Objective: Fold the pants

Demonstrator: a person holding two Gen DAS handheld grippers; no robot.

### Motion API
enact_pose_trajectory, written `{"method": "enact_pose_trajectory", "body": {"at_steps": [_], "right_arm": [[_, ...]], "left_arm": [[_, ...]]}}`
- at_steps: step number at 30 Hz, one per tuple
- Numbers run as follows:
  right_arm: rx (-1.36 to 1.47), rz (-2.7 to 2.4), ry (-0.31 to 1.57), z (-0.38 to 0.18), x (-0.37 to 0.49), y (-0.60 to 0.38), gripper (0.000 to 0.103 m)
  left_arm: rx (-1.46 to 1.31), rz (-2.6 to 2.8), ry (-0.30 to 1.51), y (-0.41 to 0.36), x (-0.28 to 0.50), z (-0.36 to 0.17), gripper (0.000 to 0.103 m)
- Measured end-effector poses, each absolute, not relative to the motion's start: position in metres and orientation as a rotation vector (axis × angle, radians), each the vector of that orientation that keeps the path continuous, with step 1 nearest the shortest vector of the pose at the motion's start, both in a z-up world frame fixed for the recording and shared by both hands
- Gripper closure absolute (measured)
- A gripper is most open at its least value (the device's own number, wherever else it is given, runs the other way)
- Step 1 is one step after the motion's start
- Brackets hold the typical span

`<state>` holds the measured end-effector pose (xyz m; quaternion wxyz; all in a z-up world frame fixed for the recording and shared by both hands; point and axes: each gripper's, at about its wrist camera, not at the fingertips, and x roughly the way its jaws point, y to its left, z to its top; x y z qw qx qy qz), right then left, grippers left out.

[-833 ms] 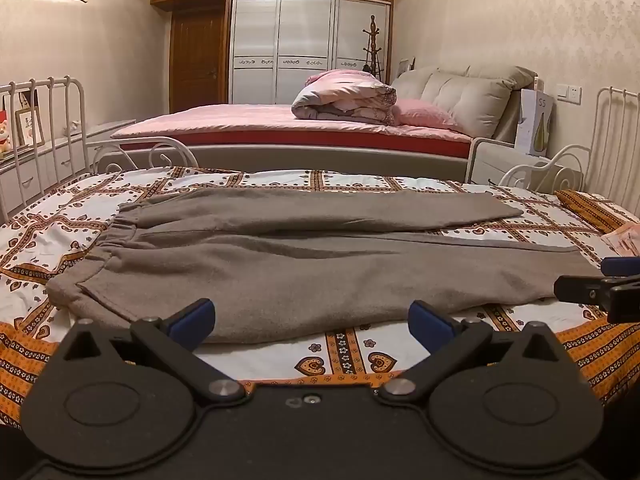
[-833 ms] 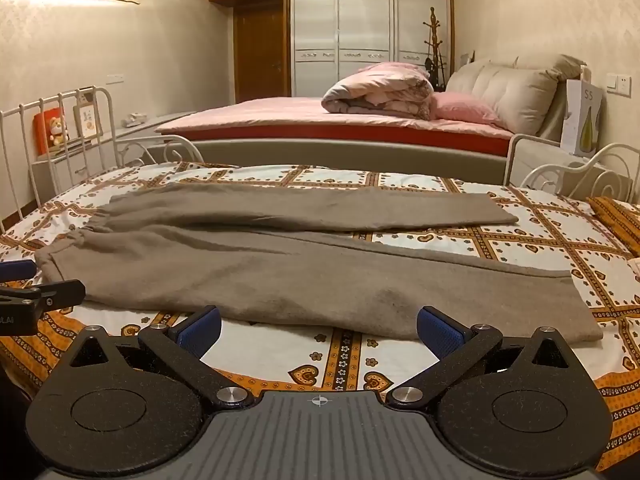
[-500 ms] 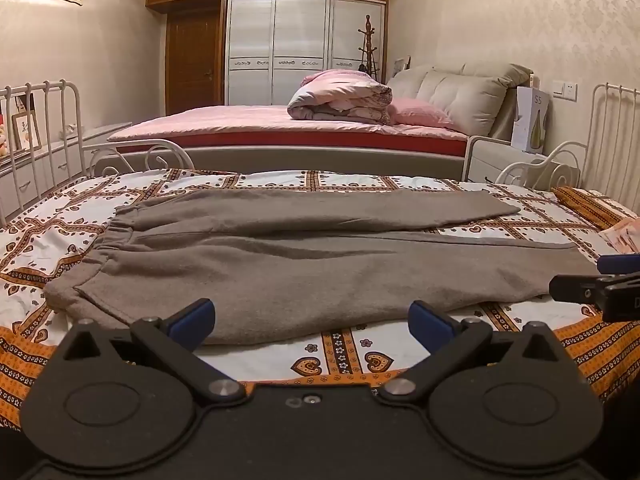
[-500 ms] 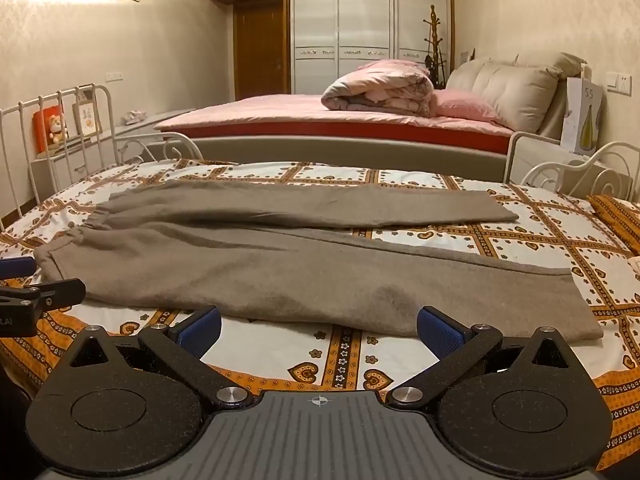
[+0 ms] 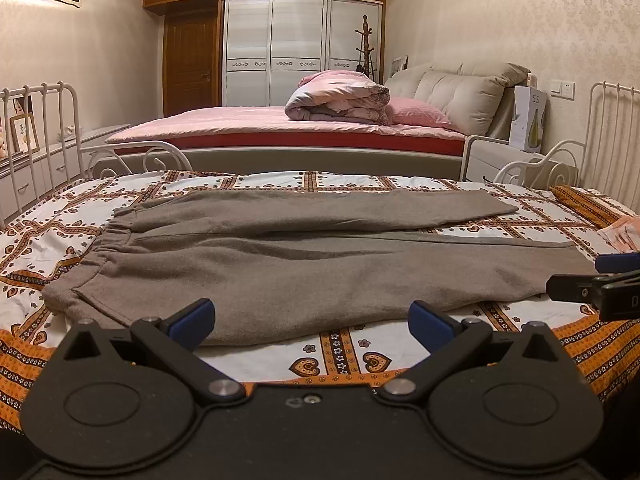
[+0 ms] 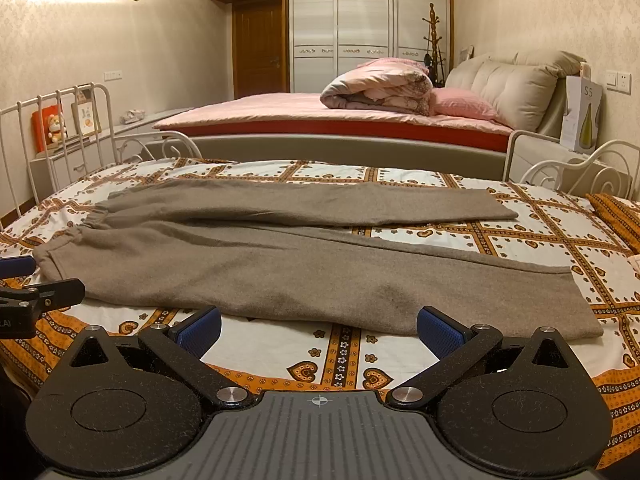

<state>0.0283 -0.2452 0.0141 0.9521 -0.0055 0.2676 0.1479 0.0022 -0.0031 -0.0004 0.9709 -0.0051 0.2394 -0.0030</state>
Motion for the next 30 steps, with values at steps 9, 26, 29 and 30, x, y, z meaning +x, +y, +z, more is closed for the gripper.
{"method": "enact_pose_trajectory", "body": {"at_steps": [9,26,29,30], "right_arm": [[-0.008,0.299,0.542,0.0156,0.028,-0.2477,0.0],[-0.009,0.299,0.541,0.0169,0.0269,-0.2481,0.0],[-0.009,0.299,0.542,0.0164,0.0271,-0.2476,0.0],[-0.01,0.299,0.541,0.0164,0.0272,-0.2476,0.0]], "left_arm": [[-0.005,-0.01,0.478,-0.0027,0.0006,-0.0002,0.006],[-0.003,-0.011,0.477,-0.003,0.0005,-0.0001,0.006],[-0.003,-0.01,0.479,-0.003,0.0006,-0.0001,0.006],[-0.002,-0.009,0.477,-0.0031,0.0004,0.0,0.006]]}}
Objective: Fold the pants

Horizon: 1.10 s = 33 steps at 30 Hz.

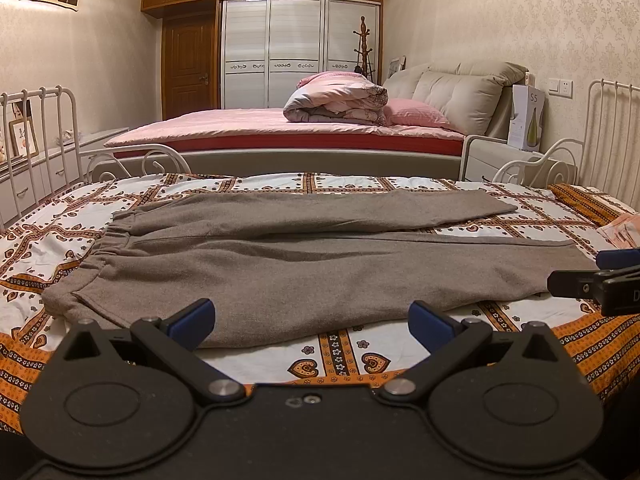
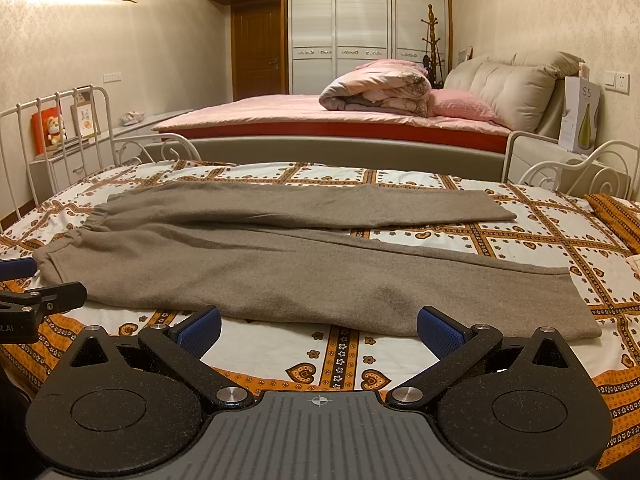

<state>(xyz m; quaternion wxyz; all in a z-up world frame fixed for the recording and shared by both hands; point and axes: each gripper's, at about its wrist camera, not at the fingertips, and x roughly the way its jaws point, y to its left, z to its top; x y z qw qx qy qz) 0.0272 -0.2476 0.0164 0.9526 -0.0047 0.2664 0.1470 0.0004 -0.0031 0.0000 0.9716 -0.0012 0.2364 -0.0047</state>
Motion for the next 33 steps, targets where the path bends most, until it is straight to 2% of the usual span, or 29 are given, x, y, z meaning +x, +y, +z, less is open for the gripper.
{"method": "enact_pose_trajectory", "body": {"at_steps": [33], "right_arm": [[-0.015,0.301,0.547,0.0143,0.0281,-0.247,0.0]], "left_arm": [[0.002,-0.009,0.478,-0.0043,0.0,0.0013,0.006]]}}
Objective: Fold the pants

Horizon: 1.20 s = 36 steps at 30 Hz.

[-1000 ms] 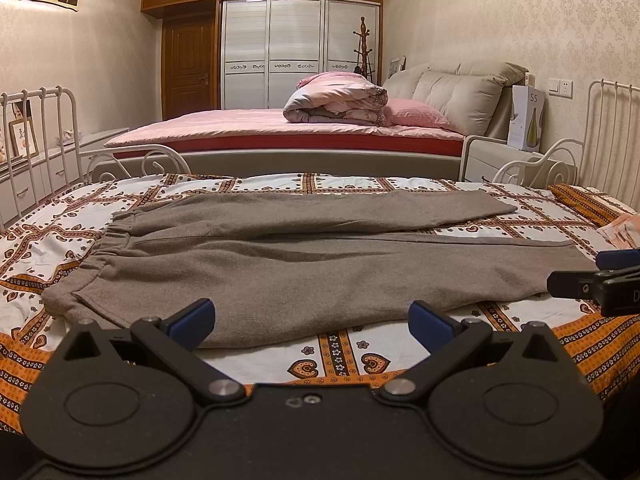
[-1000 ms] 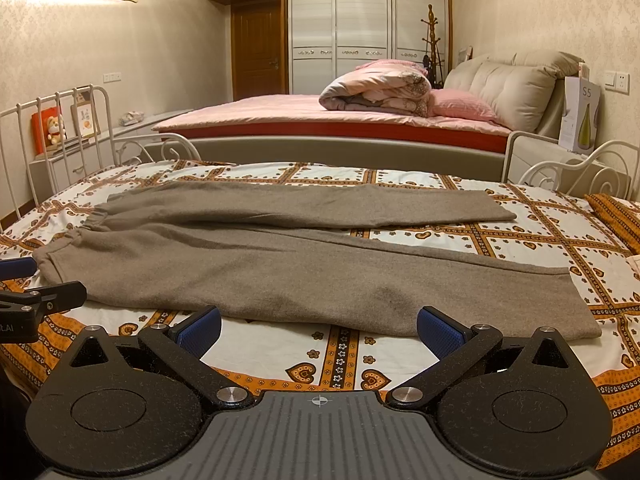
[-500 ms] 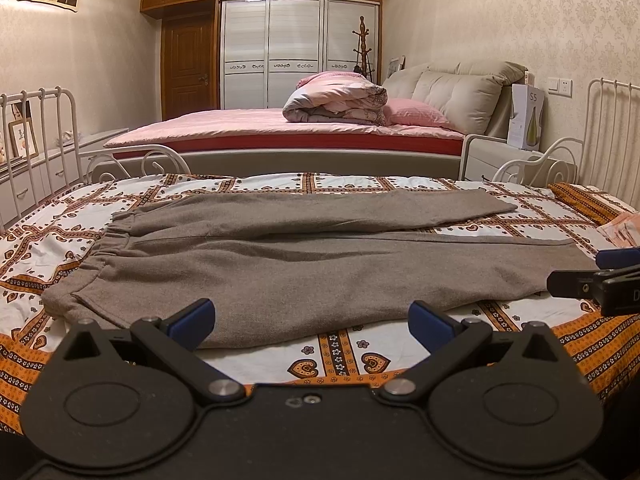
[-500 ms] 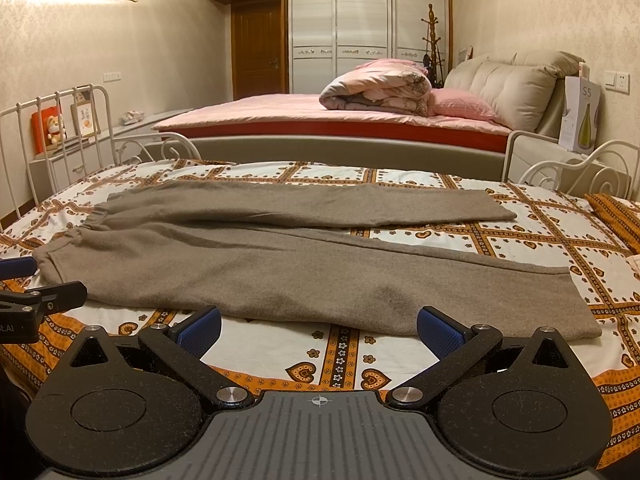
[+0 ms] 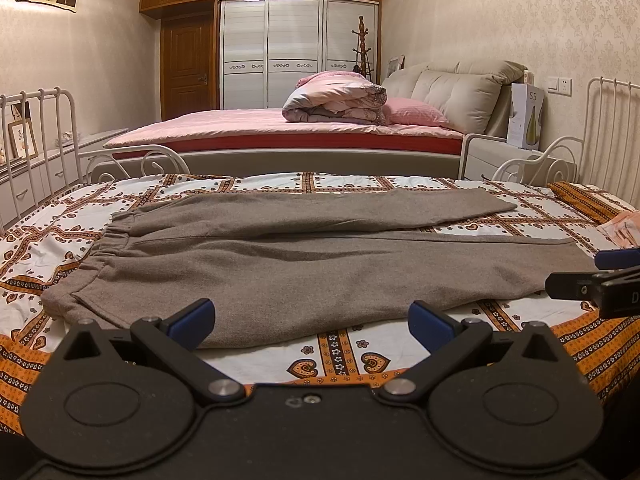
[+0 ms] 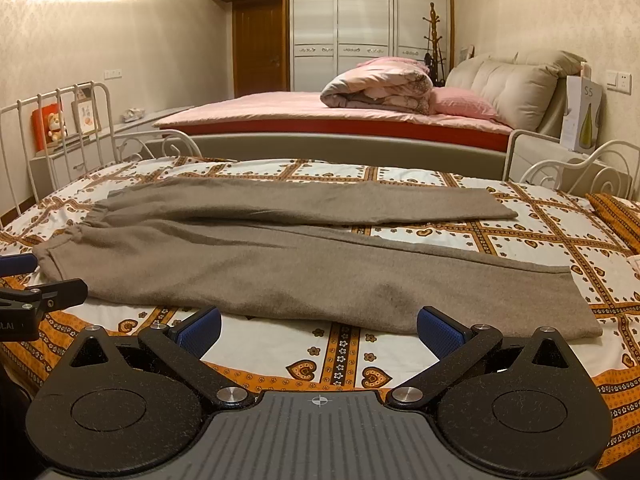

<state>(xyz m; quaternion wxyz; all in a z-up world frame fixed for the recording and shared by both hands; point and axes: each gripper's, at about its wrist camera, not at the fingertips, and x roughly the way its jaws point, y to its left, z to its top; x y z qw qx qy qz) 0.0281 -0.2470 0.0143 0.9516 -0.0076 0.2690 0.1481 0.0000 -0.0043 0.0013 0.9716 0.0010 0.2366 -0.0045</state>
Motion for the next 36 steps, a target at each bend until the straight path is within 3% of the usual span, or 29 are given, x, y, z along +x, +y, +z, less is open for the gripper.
{"method": "enact_pose_trajectory", "body": {"at_steps": [19,24,27,36], "right_arm": [[0.053,0.351,0.53,0.036,0.056,-0.257,0.0],[0.023,0.419,0.5,0.053,0.1,-0.247,0.0],[0.007,0.482,0.618,0.05,0.145,-0.233,0.0],[-0.056,0.529,0.619,0.046,0.274,-0.178,0.0]], "left_arm": [[-0.048,-0.01,0.455,0.032,0.019,0.021,0.006],[0.002,0.037,0.467,0.071,0.06,0.031,0.024],[-0.007,0.077,0.485,0.11,0.089,0.032,0.024],[-0.043,0.197,0.623,0.244,0.207,0.009,0.035]]}}
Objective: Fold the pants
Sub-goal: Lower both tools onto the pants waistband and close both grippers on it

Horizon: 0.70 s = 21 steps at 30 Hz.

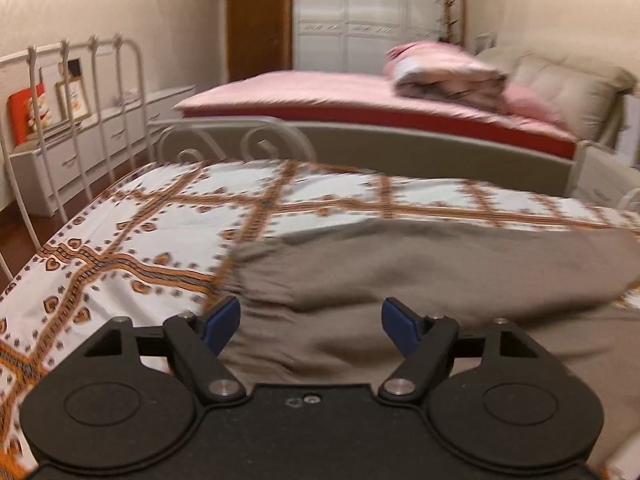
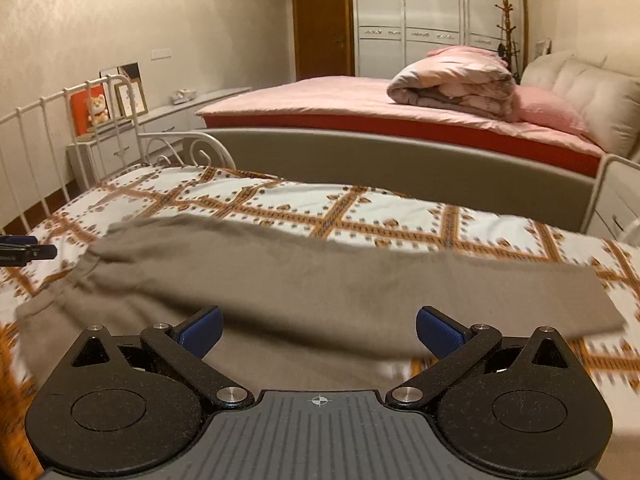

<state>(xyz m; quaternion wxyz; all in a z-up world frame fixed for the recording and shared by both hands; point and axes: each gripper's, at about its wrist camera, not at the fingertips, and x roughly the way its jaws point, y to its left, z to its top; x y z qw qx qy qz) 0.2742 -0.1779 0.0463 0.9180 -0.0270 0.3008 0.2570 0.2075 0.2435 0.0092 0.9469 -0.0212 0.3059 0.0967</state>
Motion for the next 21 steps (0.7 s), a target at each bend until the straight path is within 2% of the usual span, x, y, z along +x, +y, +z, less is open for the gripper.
{"method": "enact_pose_trajectory", "body": {"at_steps": [1,3,4,9,13,19,21], "right_arm": [[-0.063,0.539,0.62,0.044,0.29,-0.169,0.001],[-0.098,0.571,0.623,0.038,0.323,-0.149,0.019],[-0.112,0.588,0.635,0.033,0.34,-0.142,0.033],[-0.197,0.673,0.644,0.004,0.409,-0.095,0.035],[-0.254,0.709,0.68,-0.025,0.454,-0.072,0.035],[-0.29,0.731,0.727,-0.054,0.496,-0.055,0.049],[-0.289,0.747,0.743,-0.06,0.505,-0.055,0.049]], "left_arm": [[-0.046,0.203,0.638,0.255,0.22,0.005,0.036],[-0.045,0.209,0.674,0.275,0.243,-0.005,0.041],[-0.048,0.201,0.692,0.284,0.255,-0.01,0.042],[0.005,0.141,0.758,0.309,0.309,-0.033,0.044],[0.03,0.081,0.817,0.32,0.342,-0.051,0.051],[0.024,0.023,0.842,0.329,0.366,-0.063,0.05],[-0.007,0.008,0.849,0.336,0.368,-0.062,0.049]]}}
